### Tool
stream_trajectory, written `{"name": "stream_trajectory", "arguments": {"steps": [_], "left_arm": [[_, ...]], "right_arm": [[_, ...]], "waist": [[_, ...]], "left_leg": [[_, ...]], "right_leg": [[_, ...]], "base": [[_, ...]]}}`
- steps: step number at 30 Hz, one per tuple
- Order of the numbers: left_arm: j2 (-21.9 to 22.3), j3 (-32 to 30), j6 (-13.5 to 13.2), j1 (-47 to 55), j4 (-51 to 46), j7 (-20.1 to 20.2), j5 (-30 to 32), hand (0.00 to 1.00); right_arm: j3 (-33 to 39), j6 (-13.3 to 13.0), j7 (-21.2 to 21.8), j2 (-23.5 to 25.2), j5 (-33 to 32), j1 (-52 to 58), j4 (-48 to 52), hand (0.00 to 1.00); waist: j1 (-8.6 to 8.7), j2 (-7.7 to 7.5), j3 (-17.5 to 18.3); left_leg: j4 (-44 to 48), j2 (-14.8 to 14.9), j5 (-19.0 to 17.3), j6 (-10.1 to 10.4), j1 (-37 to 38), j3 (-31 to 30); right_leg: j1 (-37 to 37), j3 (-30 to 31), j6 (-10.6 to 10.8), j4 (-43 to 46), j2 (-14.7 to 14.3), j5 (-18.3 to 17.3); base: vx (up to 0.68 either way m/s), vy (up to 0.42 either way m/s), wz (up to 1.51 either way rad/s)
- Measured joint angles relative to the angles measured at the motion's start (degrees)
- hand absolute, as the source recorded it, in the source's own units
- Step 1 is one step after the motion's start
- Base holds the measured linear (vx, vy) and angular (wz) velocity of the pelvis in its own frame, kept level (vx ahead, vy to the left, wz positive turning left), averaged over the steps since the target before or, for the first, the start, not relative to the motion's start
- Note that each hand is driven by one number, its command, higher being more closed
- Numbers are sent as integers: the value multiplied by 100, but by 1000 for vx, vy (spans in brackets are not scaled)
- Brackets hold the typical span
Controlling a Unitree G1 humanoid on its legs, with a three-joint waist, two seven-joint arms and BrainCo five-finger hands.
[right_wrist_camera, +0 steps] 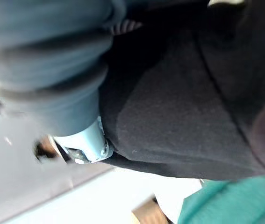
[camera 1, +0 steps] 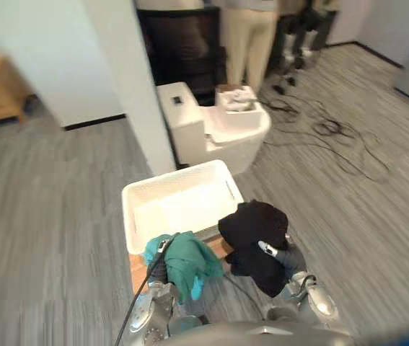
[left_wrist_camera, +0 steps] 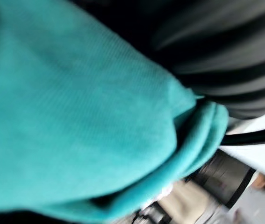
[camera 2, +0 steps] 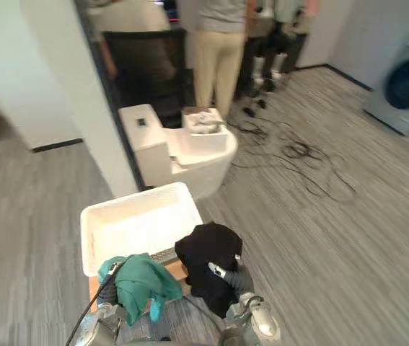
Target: Tidy the bed and pick cloth on bed and put in laundry
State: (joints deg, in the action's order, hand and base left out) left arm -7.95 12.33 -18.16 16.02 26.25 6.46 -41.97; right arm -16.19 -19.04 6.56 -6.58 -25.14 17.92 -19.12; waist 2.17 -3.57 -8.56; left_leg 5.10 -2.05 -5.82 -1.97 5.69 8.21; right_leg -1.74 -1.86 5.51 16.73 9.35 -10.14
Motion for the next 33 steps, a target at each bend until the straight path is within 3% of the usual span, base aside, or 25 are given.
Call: {"name": "stream_trajectory", "arguments": {"steps": [1,2,4,5,6,9,10,12,16,21,25,29,33], "left_arm": [[29,17,38,-19,108,-11,14,100],[146,74,48,164,101,-10,27,100],[290,83,47,350,16,-6,41,100],[319,87,48,401,-34,-3,51,100],[329,100,49,429,-114,44,70,100],[408,63,165,428,-517,255,170,100],[543,39,213,404,-639,342,258,100],[636,3,263,485,-876,443,322,100],[616,-73,357,612,-977,451,335,100],[518,-171,609,619,-1031,460,340,100],[419,-402,811,606,-1034,634,517,100],[391,-662,886,594,-1017,777,553,100],[395,-877,887,538,-854,970,578,100]], "right_arm": [[-1,-14,-30,15,-4,-9,-94,100],[-13,-22,-74,-79,-6,-19,-106,100],[-28,-53,-105,-88,-8,-150,-66,100],[-39,-54,-110,-71,-9,-169,-41,100],[-61,-67,-113,-20,-10,-166,40,100],[-53,-74,-246,79,2,81,605,100],[-54,-80,-346,92,17,167,886,100],[-115,-83,-506,157,197,191,1183,100],[-88,-62,-970,378,788,-29,1611,100],[500,36,-1249,165,1299,-226,2569,100],[1304,406,-1114,-515,1387,-1272,2830,100],[1398,738,-872,-997,1406,-2086,2831,100],[1384,1293,-696,-1403,1416,-3220,2541,100]], "waist": [[-26,45,-17],[-177,230,68],[-187,414,62],[-190,434,69],[-185,422,62],[-127,268,92],[-159,270,116],[-342,239,151],[-348,141,228],[-326,129,400],[-305,37,473],[-284,53,500],[-271,116,546]], "left_leg": [[-67,-2,47,72,106,-127],[-306,168,162,190,132,-221],[-461,315,237,294,122,-263],[-508,355,253,316,125,-262],[-558,440,268,340,121,-166],[-252,908,202,234,67,1381],[-198,987,266,330,55,1691],[-194,933,275,392,22,1715],[-356,720,276,394,138,1622],[-895,526,539,380,324,1445],[-1096,475,701,366,314,1288],[-1104,450,746,348,203,1128],[-1103,432,905,314,10,961]], "right_leg": [[65,-110,-29,91,9,-71],[137,-267,-70,-134,-77,-71],[266,-462,-163,-375,-200,-7],[298,-514,-188,-434,-236,9],[422,-685,-226,-564,-279,28],[782,-1383,-257,-811,-183,53],[836,-1555,-246,-821,-125,58],[857,-1571,-167,-895,-77,105],[1045,-1611,-107,-998,76,131],[1132,-1661,-78,-1039,137,141],[1144,-1760,-14,-1095,139,182],[1163,-1858,29,-1228,124,211],[1092,-2076,46,-1319,96,307]], "base": [[167,-281,88],[140,-213,48],[133,-189,26],[106,-188,32],[73,-133,62],[122,-82,102],[115,20,86],[83,109,27],[59,102,14],[-3,53,19],[-68,5,16],[-55,-7,17],[-21,-13,27]]}}
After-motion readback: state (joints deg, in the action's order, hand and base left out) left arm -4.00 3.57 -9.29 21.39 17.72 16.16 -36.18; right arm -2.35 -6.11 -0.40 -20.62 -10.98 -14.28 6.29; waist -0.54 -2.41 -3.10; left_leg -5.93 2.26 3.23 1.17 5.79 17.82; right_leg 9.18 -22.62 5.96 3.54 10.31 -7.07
